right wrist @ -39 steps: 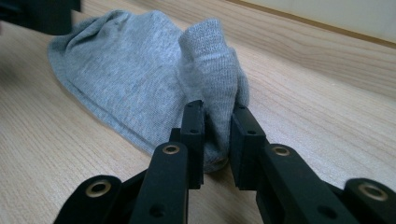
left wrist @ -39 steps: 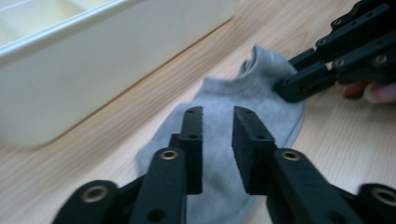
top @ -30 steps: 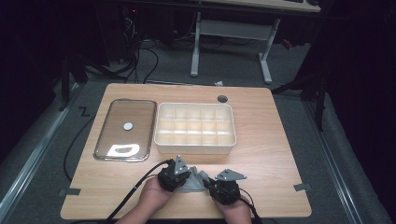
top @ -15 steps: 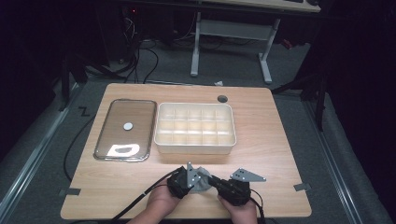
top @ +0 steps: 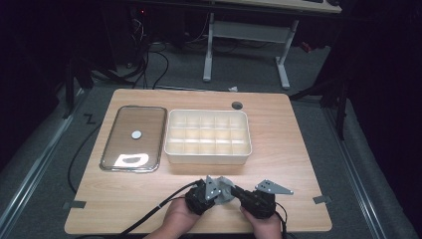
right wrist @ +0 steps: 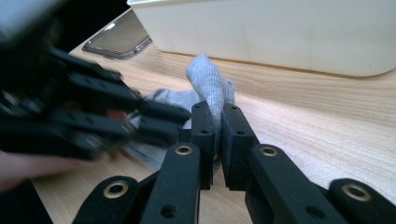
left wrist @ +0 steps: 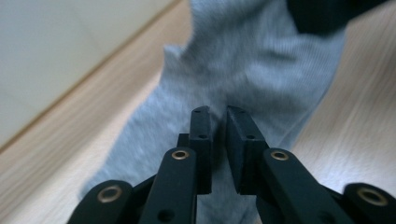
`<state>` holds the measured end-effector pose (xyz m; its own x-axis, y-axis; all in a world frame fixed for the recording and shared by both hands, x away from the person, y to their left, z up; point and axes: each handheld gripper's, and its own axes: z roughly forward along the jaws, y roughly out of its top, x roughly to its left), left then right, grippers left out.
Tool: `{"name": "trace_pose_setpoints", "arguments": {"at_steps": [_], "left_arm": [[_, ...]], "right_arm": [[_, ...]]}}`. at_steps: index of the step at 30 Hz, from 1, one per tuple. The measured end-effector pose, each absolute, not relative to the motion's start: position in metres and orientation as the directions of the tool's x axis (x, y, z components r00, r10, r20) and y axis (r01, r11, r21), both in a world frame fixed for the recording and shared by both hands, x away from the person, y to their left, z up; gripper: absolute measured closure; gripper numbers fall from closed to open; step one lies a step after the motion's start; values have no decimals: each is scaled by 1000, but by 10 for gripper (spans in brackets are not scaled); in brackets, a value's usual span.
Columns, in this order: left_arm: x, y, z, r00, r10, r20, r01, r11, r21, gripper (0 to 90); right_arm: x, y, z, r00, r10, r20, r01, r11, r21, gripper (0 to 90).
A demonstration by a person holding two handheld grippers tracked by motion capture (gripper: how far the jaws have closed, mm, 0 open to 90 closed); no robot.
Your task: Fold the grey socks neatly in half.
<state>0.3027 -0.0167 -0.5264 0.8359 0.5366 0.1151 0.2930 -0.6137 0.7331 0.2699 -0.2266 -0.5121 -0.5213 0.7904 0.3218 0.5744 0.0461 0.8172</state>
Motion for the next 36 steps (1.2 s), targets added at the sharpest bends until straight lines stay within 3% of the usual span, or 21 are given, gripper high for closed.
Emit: {"name": "trace_pose_setpoints", "arguments": {"at_steps": [7, 12, 19, 22, 24, 26, 30, 36], "left_arm": [[302, -25, -526, 835, 538, 113, 294, -611, 735, 814], [304, -3, -508, 810, 578, 97, 289, -538, 792, 623], [310, 59, -515, 747, 654, -118, 479, -406, 778, 472], [307, 67, -523, 739, 653, -165, 508, -379, 774, 457], [308, 69, -525, 742, 647, -175, 513, -381, 769, 467], [309, 71, -526, 757, 627, -185, 514, -396, 761, 598], [309, 80, -532, 749, 629, -208, 525, -373, 765, 726], [311, 90, -534, 745, 633, -209, 517, -350, 782, 846]], "right_arm": [[267, -225, -508, -541, 781, 311, 548, 47, 835, 859], [269, -228, -509, -536, 790, 297, 546, 56, 836, 858], [269, -225, -510, -523, 808, 272, 548, 74, 833, 856], [268, -220, -509, -527, 813, 249, 545, 99, 832, 854], [268, -215, -506, -530, 816, 232, 544, 118, 831, 853], [269, -210, -503, -535, 820, 202, 538, 147, 830, 851], [272, -202, -498, -542, 826, 156, 541, 200, 817, 848], [273, -186, -491, -539, 838, 81, 535, 266, 802, 847]]}}
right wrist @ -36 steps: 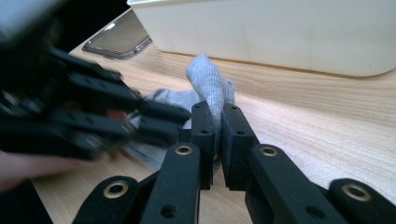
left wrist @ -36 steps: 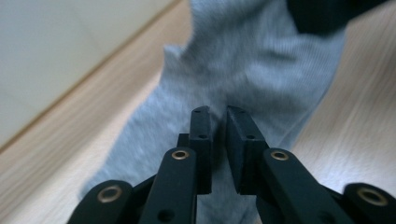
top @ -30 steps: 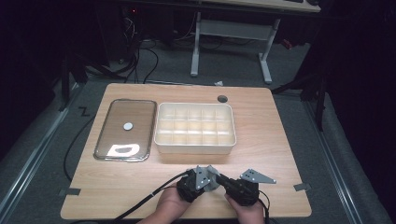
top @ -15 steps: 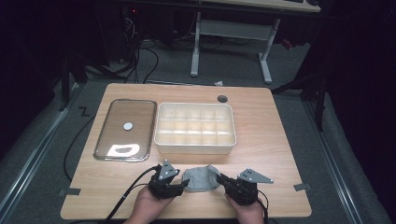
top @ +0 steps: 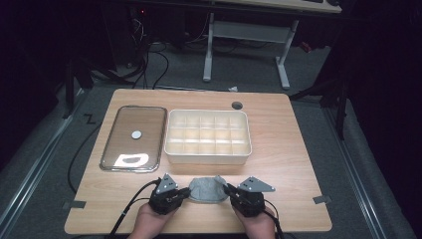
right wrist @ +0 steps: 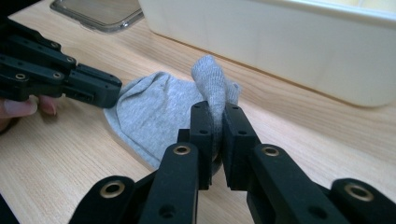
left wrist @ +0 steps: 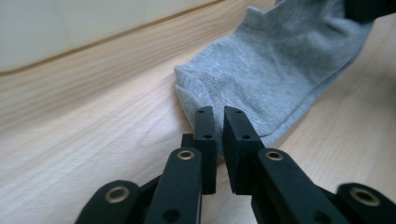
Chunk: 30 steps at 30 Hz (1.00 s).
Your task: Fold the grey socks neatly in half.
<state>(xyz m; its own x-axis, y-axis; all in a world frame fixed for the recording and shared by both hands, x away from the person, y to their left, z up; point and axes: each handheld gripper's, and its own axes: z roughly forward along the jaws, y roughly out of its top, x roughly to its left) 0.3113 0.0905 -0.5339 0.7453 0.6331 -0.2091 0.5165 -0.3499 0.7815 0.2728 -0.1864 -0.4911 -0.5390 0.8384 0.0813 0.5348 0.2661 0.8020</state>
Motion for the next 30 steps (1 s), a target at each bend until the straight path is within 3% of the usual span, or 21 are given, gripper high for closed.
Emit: {"name": "trace_pose_setpoints", "arguments": {"at_steps": [4, 15, 25, 30], "left_arm": [[313, 94, -535, 739, 625, -252, 537, -322, 779, 856], [307, 88, -534, 775, 596, -210, 492, -358, 794, 881], [307, 88, -534, 784, 585, -210, 486, -366, 794, 878], [307, 88, -534, 783, 584, -214, 488, -363, 794, 823]], "right_arm": [[273, -174, -486, -533, 845, 44, 536, 297, 790, 847], [280, -138, -477, -568, 821, -50, 505, 396, 767, 846], [291, -101, -499, -644, 765, -6, 515, 440, 735, 842], [287, -111, -487, -650, 758, 64, 512, 374, 774, 737]]}}
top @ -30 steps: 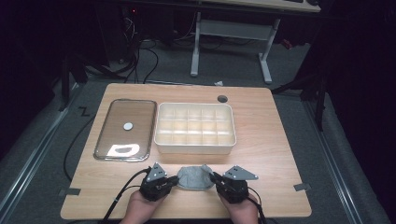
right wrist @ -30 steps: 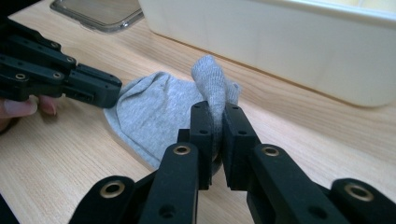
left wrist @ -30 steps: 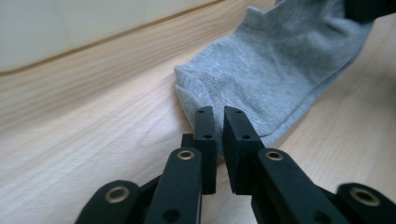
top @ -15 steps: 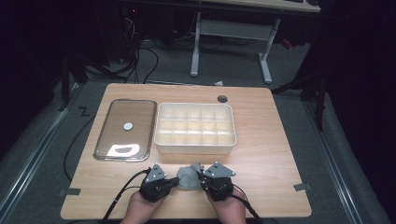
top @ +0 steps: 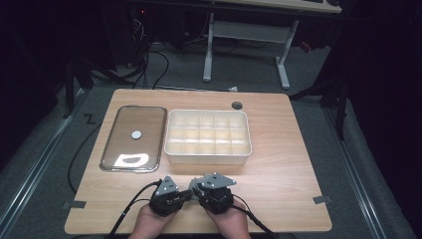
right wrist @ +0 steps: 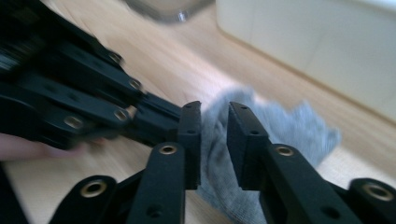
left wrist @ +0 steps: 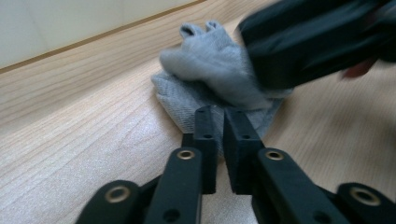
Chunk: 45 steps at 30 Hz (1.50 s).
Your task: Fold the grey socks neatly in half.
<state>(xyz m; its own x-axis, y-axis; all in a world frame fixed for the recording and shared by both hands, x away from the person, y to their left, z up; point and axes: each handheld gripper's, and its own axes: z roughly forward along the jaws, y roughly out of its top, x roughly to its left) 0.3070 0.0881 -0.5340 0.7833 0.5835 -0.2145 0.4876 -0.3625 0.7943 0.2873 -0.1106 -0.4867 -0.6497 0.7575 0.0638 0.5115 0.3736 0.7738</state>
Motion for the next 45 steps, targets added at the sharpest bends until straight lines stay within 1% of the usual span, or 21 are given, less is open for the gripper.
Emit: {"name": "trace_pose_setpoints", "arguments": {"at_steps": [2, 5, 7, 9, 11, 14, 16, 18, 19, 20, 22, 24, 27, 32, 35, 37, 40, 42, 45], "left_arm": [[307, 88, -534, 780, 586, -217, 491, -359, 794, 814], [307, 88, -534, 779, 589, -214, 489, -359, 795, 802], [307, 88, -534, 778, 591, -213, 489, -358, 795, 793], [307, 88, -534, 779, 588, -216, 491, -359, 794, 770], [308, 88, -534, 778, 591, -214, 494, -363, 790, 755], [308, 87, -534, 774, 596, -215, 497, -362, 789, 749], [308, 89, -534, 780, 587, -217, 495, -365, 788, 740], [310, 99, -525, 772, 584, -251, 514, -343, 786, 716], [311, 106, -520, 765, 591, -255, 511, -318, 798, 717], [311, 110, -516, 760, 607, -230, 500, -321, 805, 736], [312, 110, -519, 756, 636, -156, 480, -377, 792, 792], [314, 102, -527, 763, 633, -131, 488, -431, 759, 826], [309, 89, -532, 790, 608, -74, 445, -487, 752, 857], [305, 84, -533, 804, 590, -75, 432, -492, 756, 869], [305, 85, -533, 806, 585, -85, 433, -487, 758, 869], [304, 85, -533, 808, 582, -88, 432, -486, 759, 869], [304, 86, -534, 810, 579, -91, 432, -485, 761, 868], [305, 86, -534, 811, 578, -92, 431, -483, 762, 868], [304, 86, -534, 812, 576, -94, 429, -481, 765, 860]], "right_arm": [[283, -116, -476, -645, 762, 61, 496, 357, 791, 703], [277, -121, -470, -634, 772, 51, 489, 348, 800, 678], [278, -121, -476, -627, 778, 39, 503, 366, 783, 660], [282, -120, -487, -622, 781, 56, 536, 372, 758, 649], [286, -118, -495, -623, 777, 89, 559, 363, 745, 649], [292, -116, -503, -617, 781, 103, 573, 355, 739, 659], [294, -114, -507, -610, 787, 91, 583, 369, 724, 678], [296, -113, -512, -604, 793, 83, 594, 378, 710, 692], [297, -113, -515, -606, 792, 79, 596, 385, 705, 707], [297, -113, -517, -604, 793, 80, 599, 386, 702, 725], [297, -113, -518, -608, 791, 67, 590, 394, 704, 776], [297, -113, -517, -614, 787, 61, 582, 399, 708, 824], [297, -112, -515, -625, 778, 52, 580, 419, 699, 843], [291, -109, -510, -651, 757, 53, 558, 431, 709, 847], [286, -108, -504, -674, 736, 69, 524, 410, 747, 847], [285, -106, -506, -674, 737, 51, 524, 427, 737, 845], [288, -106, -516, -681, 730, 60, 550, 455, 701, 829], [289, -106, -519, -687, 723, 72, 551, 454, 700, 805], [288, -105, -515, -694, 715, 81, 550, 454, 701, 703]]}}
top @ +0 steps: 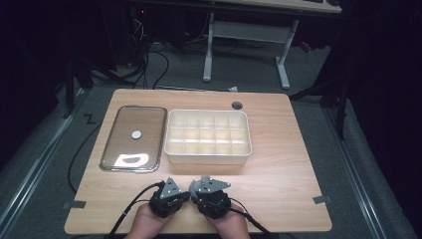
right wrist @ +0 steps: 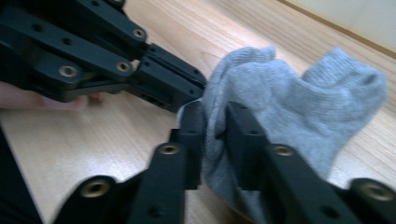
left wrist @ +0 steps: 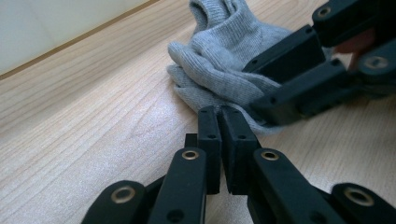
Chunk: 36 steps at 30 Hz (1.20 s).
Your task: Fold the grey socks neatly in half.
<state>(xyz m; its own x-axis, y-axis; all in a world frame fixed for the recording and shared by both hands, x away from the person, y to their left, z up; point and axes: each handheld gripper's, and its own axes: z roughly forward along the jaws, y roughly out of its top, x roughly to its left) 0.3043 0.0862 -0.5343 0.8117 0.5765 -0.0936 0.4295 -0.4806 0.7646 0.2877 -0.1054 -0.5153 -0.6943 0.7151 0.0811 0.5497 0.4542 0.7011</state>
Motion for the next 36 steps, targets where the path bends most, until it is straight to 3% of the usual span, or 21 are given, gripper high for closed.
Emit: {"name": "trace_pose_setpoints", "arguments": {"at_steps": [5, 12, 17, 29, 33, 36], "left_arm": [[304, 86, -534, 811, 577, -94, 430, -479, 766, 837], [304, 86, -534, 810, 579, -91, 429, -480, 765, 830], [302, 85, -534, 811, 580, -82, 424, -485, 765, 843], [303, 86, -534, 810, 581, -79, 423, -485, 765, 873], [306, 94, -526, 780, 620, -84, 417, -415, 809, 849], [308, 100, -510, 768, 627, -128, 407, -324, 854, 899]], "right_arm": [[280, -121, -500, -655, 750, 90, 535, 377, 756, 661], [278, -138, -504, -585, 807, 79, 557, 329, 763, 828], [281, -122, -519, -594, 802, 54, 572, 375, 729, 860], [277, -105, -527, -657, 751, 68, 529, 395, 751, 889], [277, -106, -528, -660, 748, 67, 522, 393, 757, 894], [277, -106, -529, -664, 745, 66, 519, 395, 758, 895]]}}
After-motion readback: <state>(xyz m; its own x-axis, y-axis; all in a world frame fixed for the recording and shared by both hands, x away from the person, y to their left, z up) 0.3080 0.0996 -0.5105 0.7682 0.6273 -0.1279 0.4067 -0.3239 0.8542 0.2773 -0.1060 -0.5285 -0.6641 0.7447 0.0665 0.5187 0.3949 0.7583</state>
